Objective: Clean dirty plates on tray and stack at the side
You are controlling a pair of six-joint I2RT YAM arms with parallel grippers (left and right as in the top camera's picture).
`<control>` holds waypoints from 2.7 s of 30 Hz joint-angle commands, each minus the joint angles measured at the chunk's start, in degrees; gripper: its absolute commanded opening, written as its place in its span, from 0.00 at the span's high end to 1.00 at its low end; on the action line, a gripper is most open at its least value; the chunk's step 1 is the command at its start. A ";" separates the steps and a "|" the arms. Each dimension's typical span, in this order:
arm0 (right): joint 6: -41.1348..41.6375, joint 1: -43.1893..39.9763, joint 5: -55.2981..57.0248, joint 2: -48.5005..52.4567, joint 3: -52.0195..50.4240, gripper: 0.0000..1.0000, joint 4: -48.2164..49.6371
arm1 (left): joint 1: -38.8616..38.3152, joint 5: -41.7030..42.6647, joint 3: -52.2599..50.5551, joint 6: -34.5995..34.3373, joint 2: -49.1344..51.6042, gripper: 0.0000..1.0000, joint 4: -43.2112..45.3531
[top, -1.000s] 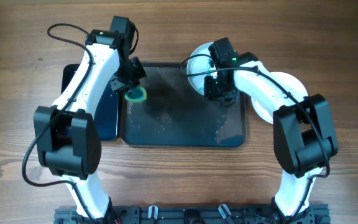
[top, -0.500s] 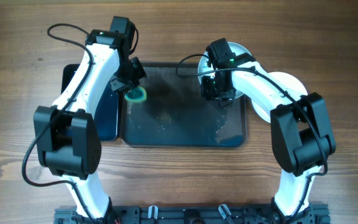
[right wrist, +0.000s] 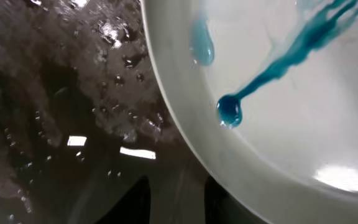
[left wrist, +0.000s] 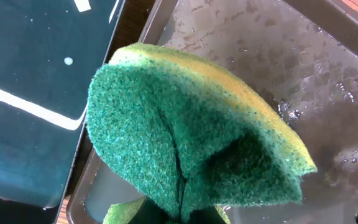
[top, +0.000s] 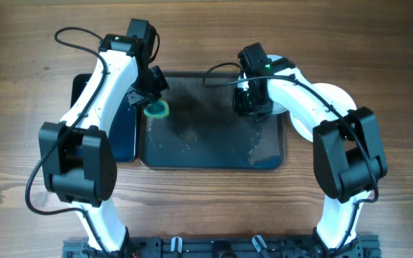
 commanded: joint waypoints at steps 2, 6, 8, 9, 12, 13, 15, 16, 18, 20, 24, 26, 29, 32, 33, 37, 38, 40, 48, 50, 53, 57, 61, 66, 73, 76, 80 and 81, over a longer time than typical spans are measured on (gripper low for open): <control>1.14 -2.23 3.08 -6.75 3.82 0.67 -2.03 | 0.02 0.63 0.94 0.72 -1.64 0.96 -0.20; 3.54 -6.49 8.39 -10.21 3.82 0.63 -4.66 | 0.02 0.63 0.94 0.72 -1.64 0.96 -0.17; 3.78 -9.88 10.34 -10.62 3.82 0.63 -6.32 | 0.02 0.63 0.94 0.72 -1.64 0.96 -0.17; 4.00 -11.45 10.36 -10.58 3.74 0.63 -6.95 | 0.02 0.63 0.94 0.72 -1.64 0.96 -0.17; 5.51 -15.67 10.12 -10.05 2.14 0.64 -7.21 | 0.02 0.63 0.94 0.72 -1.64 0.96 -0.17; 5.66 -16.76 9.70 -10.01 1.36 0.64 -7.10 | 0.02 0.63 0.94 0.72 -1.64 0.96 -0.15; 5.60 -18.32 8.46 -9.92 -0.33 0.66 -6.58 | 0.02 0.63 0.94 0.72 -1.64 0.96 -0.15; 5.53 -18.73 8.28 -9.92 -1.05 0.66 -6.38 | 0.02 0.63 0.94 0.72 -1.64 0.96 -0.15; 5.53 -18.91 8.33 -9.92 -2.51 0.66 -5.64 | 0.02 0.63 0.94 0.72 -1.64 0.96 -0.11; 5.44 -18.88 8.26 -9.92 -3.65 0.67 -4.68 | 0.00 0.63 0.94 0.72 -1.64 0.96 0.04; 5.35 -18.84 8.09 -9.90 -6.34 0.66 -1.79 | 0.02 0.63 0.94 0.72 -1.64 0.96 0.02; 5.11 -18.82 8.11 -9.90 -7.78 0.66 -0.42 | 0.02 0.63 0.94 0.72 -1.64 0.96 0.02; 5.09 -18.82 8.09 -9.81 -9.31 0.66 0.96 | 0.02 0.66 0.94 0.72 -1.64 0.96 0.04; 4.94 -18.82 8.09 -9.81 -11.37 0.66 3.63 | 0.02 0.63 0.94 0.72 -1.64 0.96 0.07; 4.92 -18.82 7.96 -9.81 -11.93 0.66 4.24 | 0.02 0.63 0.94 0.72 -1.64 0.96 0.07; 2.21 -18.67 4.85 -9.81 -13.79 0.66 7.78 | 0.02 0.61 0.94 0.72 -1.64 0.96 0.07; 2.03 -18.60 4.66 -9.81 -13.84 0.66 8.15 | 0.02 0.61 0.94 0.72 -1.64 0.96 0.07; 2.03 -18.60 4.63 -9.81 -13.84 0.66 8.68 | 0.02 0.52 0.94 0.72 -1.64 0.96 0.07; 1.97 -17.42 4.66 -9.81 -13.86 0.81 9.27 | 0.02 0.44 0.94 0.72 -1.64 0.96 0.09; 1.97 -16.63 4.70 -9.79 -13.88 0.81 9.55 | 0.02 0.44 0.94 0.72 -1.64 0.96 0.09; 2.03 -15.91 5.38 -9.68 -13.88 0.81 9.88 | 0.02 0.44 0.94 0.72 -1.64 0.96 0.07; 1.97 -15.72 5.77 -9.64 -13.88 0.82 10.19 | 0.02 0.44 0.94 0.72 -1.64 0.96 0.04; 1.97 -15.63 5.75 -9.57 -13.88 0.86 10.34 | 0.02 0.44 0.94 0.72 -1.64 0.96 0.11; 0.59 -15.47 4.55 -8.50 -13.88 0.93 10.56 | 0.02 0.44 0.94 0.70 -1.64 0.96 0.09; -7.30 -15.21 -1.25 -7.87 -13.88 0.96 10.75 | 0.02 0.44 0.94 0.70 -1.64 0.96 0.09; -10.58 -14.49 -2.08 -7.87 -13.86 0.96 9.79 | 0.02 0.44 0.94 0.70 -1.64 0.96 0.09; -14.53 -11.37 -3.61 -7.87 -13.68 0.96 7.28 | 0.00 0.46 0.94 0.70 -1.64 0.96 0.09; -14.60 -10.27 -3.82 -7.87 -13.55 0.96 6.69 | 0.00 0.46 0.94 0.70 -1.64 0.96 0.09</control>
